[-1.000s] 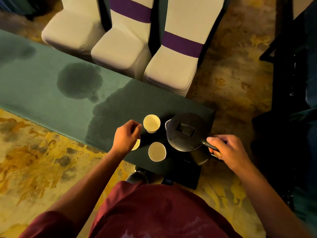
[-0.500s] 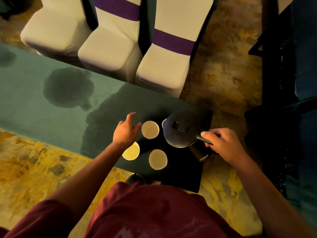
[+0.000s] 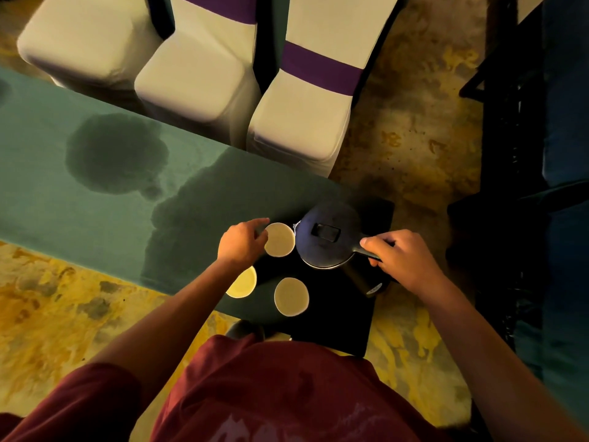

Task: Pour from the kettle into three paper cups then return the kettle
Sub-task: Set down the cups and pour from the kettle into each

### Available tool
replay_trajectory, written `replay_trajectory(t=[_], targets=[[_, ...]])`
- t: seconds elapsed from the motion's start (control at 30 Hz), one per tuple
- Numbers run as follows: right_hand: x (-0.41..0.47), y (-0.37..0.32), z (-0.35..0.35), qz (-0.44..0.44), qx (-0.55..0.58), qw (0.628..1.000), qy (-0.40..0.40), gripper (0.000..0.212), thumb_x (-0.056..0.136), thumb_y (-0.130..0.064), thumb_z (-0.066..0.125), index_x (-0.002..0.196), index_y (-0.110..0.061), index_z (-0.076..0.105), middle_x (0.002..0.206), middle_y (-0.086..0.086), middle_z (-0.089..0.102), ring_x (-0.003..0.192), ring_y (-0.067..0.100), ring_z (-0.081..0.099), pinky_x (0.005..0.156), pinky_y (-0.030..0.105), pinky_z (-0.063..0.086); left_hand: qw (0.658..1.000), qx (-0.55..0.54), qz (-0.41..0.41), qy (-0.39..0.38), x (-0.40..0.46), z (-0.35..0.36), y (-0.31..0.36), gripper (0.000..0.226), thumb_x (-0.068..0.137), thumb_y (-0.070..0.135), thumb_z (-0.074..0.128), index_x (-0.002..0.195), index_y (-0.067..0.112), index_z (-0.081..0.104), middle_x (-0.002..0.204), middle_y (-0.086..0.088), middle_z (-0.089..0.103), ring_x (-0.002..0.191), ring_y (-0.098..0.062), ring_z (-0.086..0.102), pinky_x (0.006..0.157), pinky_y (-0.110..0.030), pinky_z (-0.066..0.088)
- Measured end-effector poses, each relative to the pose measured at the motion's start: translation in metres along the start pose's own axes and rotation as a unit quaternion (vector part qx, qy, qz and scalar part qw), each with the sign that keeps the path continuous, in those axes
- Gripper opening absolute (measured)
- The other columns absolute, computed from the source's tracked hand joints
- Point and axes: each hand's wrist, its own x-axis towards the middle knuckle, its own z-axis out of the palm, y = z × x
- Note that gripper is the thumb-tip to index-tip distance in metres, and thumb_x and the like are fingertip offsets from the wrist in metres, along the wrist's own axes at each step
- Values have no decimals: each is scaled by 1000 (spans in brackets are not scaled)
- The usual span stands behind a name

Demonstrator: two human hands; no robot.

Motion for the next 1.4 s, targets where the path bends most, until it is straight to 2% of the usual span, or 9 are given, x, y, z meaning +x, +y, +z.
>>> replay_trajectory(t=[0.1,0.2,0.37,0.47,0.57,0.77,0.93,1.07,1.4], targets=[[2,-4,0,4,-5,1000,-9,43,92,-33,65,55,-10,66,42,-7,54,41,4,49,55,28,36,1000,-8,-8,-6,5,4,1,39,99,22,53,137,22,58,106,-10,73,78,-17,63,67,-27,50],[5,-7,-2,8,-6,1000,-14,42,92,-32,65,56,-11,68,43,-6,56,41,3,49,55,28,37,1000,-11,-4,-1,9,6,1,37,97,22,53,133,23,63,105,-9,75,84,-22,71,68,-30,55],[11,-13,-2,11,-7,999,-37,36,92,-34,66,69,-9,75,63,5,71,48,2,55,61,31,44,999,-21,11,30,13,6,2,37,97,26,55,133,21,63,98,-5,76,80,-21,72,71,-33,59],[13,-21,-2,12,-22,999,-40,34,92,-35,65,70,-10,76,62,2,71,51,6,57,59,32,44,999,-43,6,30,14,6,2,37,98,25,55,133,19,62,97,-6,76,81,-21,72,73,-35,60],[11,-29,-1,11,-46,998,-44,35,91,-35,64,69,-10,75,53,-7,67,52,10,57,57,30,42,998,-53,5,29,14,6,-3,36,97,26,56,132,21,63,93,-4,74,78,-19,72,73,-39,61],[15,-40,3,17,-74,995,-58,39,91,-39,63,67,-9,74,51,-6,64,55,12,57,55,31,39,998,-52,12,16,15,6,-9,34,96,28,57,129,22,66,78,4,68,75,-17,72,72,-38,61],[19,-51,7,4,-115,991,-73,42,92,-38,60,69,-7,75,57,0,64,53,10,55,55,28,38,997,-71,6,16,15,6,-13,33,96,28,58,128,24,65,85,1,72,77,-17,72,73,-42,62],[22,-56,12,-1,-135,988,-75,43,92,-40,58,72,-6,76,71,8,74,64,20,64,60,34,44,997,-78,5,23,14,8,-15,33,96,28,58,128,23,65,86,-1,73,77,-17,72,74,-42,62],[23,-62,18,3,-154,986,-70,45,90,-41,58,64,-8,73,66,7,73,55,15,57,56,33,39,996,-88,11,21,14,8,-21,33,96,28,58,128,23,65,89,-1,75,77,-16,72,74,-43,62]])
